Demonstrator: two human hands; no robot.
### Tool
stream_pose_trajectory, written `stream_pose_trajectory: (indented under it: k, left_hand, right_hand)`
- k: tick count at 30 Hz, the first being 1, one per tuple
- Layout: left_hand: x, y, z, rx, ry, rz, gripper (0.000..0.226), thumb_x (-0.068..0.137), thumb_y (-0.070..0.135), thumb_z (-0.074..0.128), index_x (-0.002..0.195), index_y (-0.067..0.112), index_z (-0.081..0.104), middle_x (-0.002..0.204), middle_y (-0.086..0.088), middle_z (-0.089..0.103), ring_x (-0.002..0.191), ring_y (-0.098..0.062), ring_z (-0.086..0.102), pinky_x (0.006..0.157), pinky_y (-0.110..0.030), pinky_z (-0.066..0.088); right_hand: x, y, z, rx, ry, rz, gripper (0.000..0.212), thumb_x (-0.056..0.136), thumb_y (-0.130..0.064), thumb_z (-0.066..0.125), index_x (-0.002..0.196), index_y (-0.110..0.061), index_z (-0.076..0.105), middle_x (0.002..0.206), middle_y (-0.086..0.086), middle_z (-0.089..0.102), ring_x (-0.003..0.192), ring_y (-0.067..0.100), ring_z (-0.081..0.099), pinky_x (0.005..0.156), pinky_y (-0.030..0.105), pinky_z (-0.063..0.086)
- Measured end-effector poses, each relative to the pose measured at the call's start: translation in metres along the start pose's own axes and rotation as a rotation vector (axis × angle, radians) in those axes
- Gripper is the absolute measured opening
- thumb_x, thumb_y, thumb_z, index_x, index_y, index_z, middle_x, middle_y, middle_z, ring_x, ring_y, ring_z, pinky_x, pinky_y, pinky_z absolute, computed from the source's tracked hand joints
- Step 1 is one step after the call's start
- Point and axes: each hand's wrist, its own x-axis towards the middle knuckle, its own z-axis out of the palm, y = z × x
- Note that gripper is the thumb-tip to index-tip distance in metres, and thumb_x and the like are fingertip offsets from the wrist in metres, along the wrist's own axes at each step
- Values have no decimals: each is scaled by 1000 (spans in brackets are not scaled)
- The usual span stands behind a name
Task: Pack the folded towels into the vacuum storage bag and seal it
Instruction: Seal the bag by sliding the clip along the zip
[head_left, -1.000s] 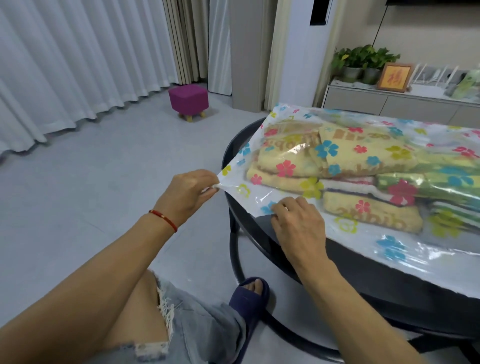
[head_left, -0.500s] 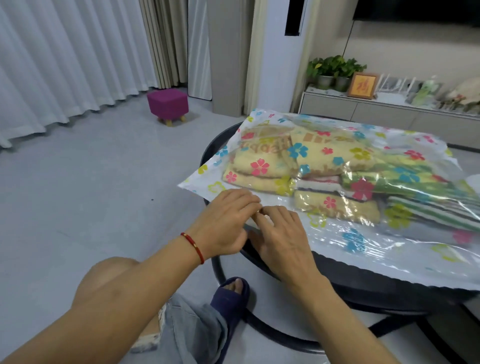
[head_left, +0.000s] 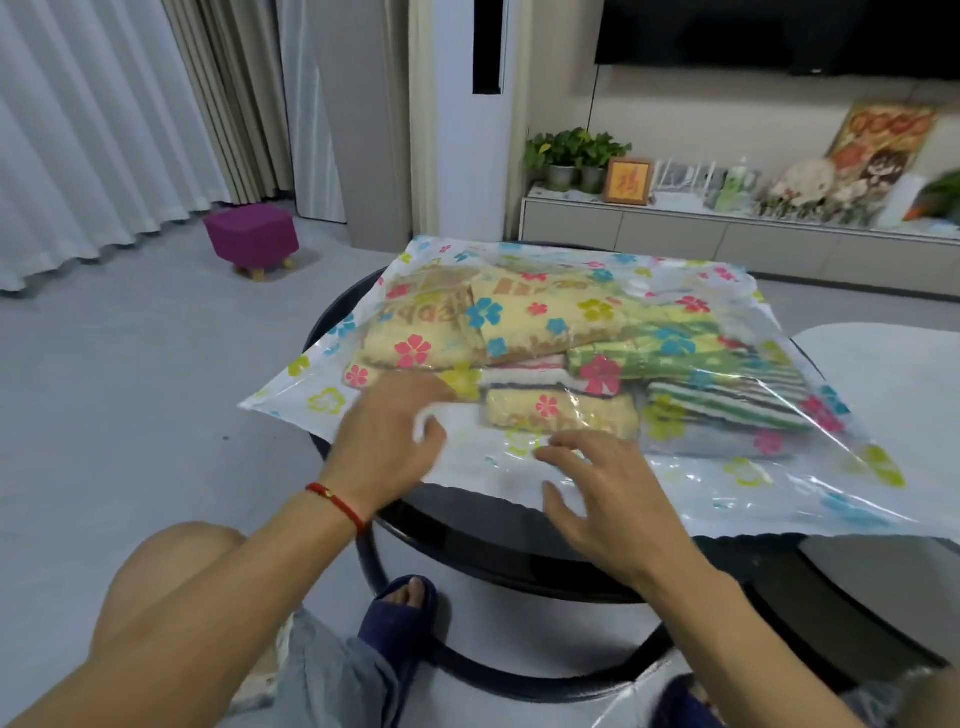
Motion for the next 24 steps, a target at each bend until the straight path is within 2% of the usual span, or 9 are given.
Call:
stream_pose_trajectory:
  k: [2,4,6,8,10,13,17,20,24]
  left_hand:
    - [10,-29,-28,86,139,-189,32,78,0,62,103,17,75,106,-1,72,106,-21,58,97,-22,38]
    - [9,-65,-57,246,158,-443,32,83,4,57,109,13,73,112,-9,70,109,-32,57,99,-36,40]
    - [-2,-94,-75,220,164,-773,29,87,10,52,108,4,71,108,-19,70,103,-37,59,95,-41,44]
    - [-11,-105,-83,-144,197,-1083,27,88,12,50,93,-4,70,86,-21,70,75,-32,58,73,-38,50]
    - [-14,-111,-85,-618,209,-1245,21,87,9,53,85,-5,68,70,-14,63,57,-23,47,57,-32,43]
    - [-16,-124,-91,-842,123,-1259,14,86,9,59,76,3,66,64,-8,56,55,-18,43,55,-30,40]
    - [-15,-142,-93,-894,-16,-1215,10,84,13,63,76,6,63,67,-8,51,57,-17,43,54,-28,40]
    - [-10,-148,-88,-888,-41,-1204,11,82,17,66,76,8,64,61,-5,52,55,-15,44,48,-25,38]
    - [-3,-149,-84,-955,-102,-1267,12,83,6,58,71,9,58,58,-5,48,51,-14,42,47,-25,36]
  right_hand:
    - [23,-35,16,22,-42,-101,36,89,-28,70,123,-16,71,124,5,69,118,30,62,99,45,47]
    - [55,-80,40,69,-69,-166,42,92,-33,65,130,-16,66,131,5,65,123,30,58,103,45,42]
    - [89,-124,66,103,-62,-203,43,94,-34,61,134,-16,62,135,5,62,127,30,53,104,43,38]
    - [118,-161,92,95,-49,-217,45,96,-35,59,137,-18,57,136,4,60,126,29,51,103,41,35]
    - [139,-185,113,79,-59,-219,42,98,-35,58,137,-20,55,131,2,60,121,27,51,99,39,37]
    - [154,-202,135,19,-38,-203,27,97,-22,59,124,-18,63,113,3,65,105,27,57,85,38,40]
    - [157,-203,145,-1,90,-171,18,81,-15,81,96,-16,72,85,2,65,76,25,60,65,35,40]
    - [159,-200,150,20,168,-189,15,78,-14,86,87,-15,74,80,3,64,70,25,58,60,34,37]
    - [161,-201,149,1,194,-198,8,80,-14,83,81,-14,75,76,4,62,72,26,58,61,36,39]
